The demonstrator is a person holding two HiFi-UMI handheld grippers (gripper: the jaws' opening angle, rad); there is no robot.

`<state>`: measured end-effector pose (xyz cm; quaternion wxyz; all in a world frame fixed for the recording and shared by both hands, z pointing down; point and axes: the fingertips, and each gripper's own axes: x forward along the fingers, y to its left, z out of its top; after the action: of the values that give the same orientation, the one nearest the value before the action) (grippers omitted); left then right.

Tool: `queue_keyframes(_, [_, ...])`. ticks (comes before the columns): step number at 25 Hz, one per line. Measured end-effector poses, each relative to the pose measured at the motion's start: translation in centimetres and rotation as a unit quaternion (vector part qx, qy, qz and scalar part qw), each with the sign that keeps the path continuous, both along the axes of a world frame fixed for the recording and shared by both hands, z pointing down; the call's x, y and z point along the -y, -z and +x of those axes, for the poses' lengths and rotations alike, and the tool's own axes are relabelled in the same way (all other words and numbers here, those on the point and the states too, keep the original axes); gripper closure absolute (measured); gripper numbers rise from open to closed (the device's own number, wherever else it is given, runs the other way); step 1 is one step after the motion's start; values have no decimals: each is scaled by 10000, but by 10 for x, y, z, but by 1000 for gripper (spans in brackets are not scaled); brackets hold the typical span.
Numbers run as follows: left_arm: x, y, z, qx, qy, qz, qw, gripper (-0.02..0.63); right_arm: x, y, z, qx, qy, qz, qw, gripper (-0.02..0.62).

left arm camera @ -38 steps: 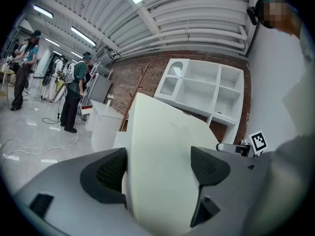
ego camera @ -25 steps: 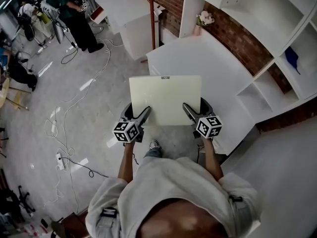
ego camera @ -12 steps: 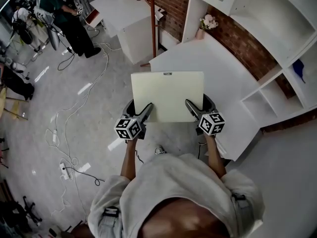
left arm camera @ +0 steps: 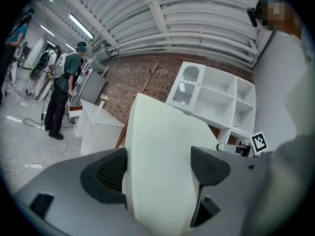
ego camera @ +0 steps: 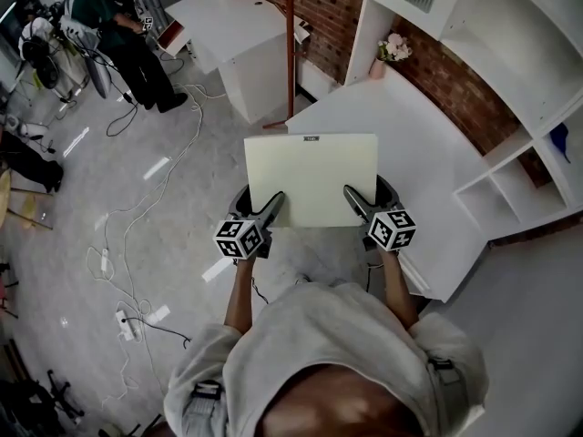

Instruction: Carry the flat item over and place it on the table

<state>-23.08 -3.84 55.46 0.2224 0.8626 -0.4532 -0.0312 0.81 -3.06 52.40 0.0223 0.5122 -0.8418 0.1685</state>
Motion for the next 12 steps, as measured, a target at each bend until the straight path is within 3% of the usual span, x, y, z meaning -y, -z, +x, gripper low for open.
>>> queue_keyframes(12, [-6, -25, 2, -95, -204, -244, 9994, 190, -14, -19, 1, -100, -209, -238, 9994, 199])
